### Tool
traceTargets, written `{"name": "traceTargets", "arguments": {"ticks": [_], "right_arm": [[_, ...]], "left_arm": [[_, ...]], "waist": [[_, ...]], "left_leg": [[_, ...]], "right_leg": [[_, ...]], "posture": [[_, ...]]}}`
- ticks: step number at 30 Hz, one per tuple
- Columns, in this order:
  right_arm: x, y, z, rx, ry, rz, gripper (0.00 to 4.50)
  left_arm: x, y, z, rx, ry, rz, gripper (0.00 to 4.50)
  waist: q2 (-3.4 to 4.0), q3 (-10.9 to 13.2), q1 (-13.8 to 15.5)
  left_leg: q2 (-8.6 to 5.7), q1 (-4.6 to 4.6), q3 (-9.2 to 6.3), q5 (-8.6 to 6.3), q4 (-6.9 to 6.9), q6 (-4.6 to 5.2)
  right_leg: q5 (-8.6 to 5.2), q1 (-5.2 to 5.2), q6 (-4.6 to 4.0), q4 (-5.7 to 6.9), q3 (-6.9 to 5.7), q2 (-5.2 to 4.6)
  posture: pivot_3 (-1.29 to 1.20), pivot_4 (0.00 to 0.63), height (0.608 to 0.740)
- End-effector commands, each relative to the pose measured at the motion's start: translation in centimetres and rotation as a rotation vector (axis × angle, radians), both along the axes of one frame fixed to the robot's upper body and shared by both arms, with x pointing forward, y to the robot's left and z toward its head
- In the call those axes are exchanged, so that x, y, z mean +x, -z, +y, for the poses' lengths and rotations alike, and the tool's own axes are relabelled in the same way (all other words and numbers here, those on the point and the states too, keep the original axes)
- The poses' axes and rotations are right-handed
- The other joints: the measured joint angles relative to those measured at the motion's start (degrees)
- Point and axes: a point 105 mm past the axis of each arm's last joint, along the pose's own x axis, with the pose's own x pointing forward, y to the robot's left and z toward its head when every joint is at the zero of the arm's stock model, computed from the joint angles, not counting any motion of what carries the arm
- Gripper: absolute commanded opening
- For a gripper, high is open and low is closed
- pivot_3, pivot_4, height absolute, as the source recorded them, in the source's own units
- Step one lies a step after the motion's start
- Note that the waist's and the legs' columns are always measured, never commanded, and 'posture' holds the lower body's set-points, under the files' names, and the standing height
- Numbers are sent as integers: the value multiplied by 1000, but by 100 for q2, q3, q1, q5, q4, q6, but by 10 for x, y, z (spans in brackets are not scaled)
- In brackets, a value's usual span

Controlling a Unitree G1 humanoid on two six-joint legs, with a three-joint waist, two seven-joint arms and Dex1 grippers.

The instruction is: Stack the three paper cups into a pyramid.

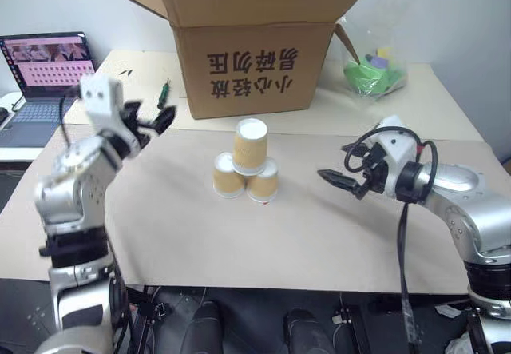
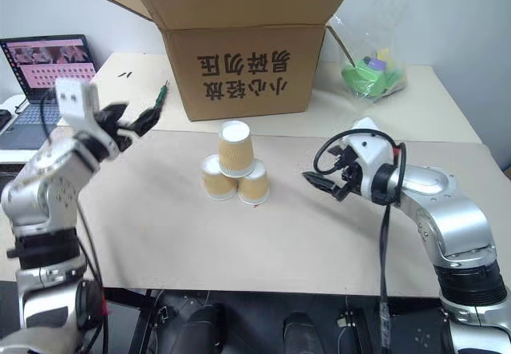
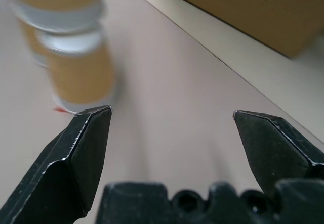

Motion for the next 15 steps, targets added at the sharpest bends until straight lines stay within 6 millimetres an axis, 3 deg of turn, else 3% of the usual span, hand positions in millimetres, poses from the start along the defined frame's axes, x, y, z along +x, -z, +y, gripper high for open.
{"name": "traceTargets", "arguments": {"ticks": [1,3,5,7,11,15], "right_arm": [[14,-9,-30,-44,162,-82,4500],[23,0,-38,-38,241,-82,4500],[36,18,-60,23,433,-88,4500],[42,34,-80,81,581,-86,4500],[41,49,-113,210,774,-133,4500],[41,54,-119,279,823,-175,4500]], "left_arm": [[-24,-3,40,50,-270,-66,4478],[-37,17,56,102,-352,-38,4478],[-54,46,81,48,-464,-5,4478],[-65,63,93,17,-526,9,4478],[-79,80,106,-39,-618,-7,4478],[-81,84,110,-49,-648,-28,4478]], "waist": [[-1,-1,20],[-3,-2,24],[-9,-8,23],[-17,-15,8],[-17,-14,57],[-17,-14,60]], "left_leg": [[0,-2,0,0,0,0],[0,-2,-1,1,-1,-1],[-2,1,-1,1,0,-2],[-1,16,-1,1,-1,-3],[-5,9,-1,3,-2,-5],[-5,8,-1,3,-2,-5]], "right_leg": [[0,-4,0,2,-1,0],[0,-5,0,3,-4,1],[1,-1,-1,2,-3,-1],[2,12,-3,2,-5,-1],[3,6,-4,3,-4,-3],[2,6,-4,4,-4,-3]], "posture": [[0,150,705],[0,150,705],[0,150,705],[0,150,705],[0,150,705],[0,150,705]]}}
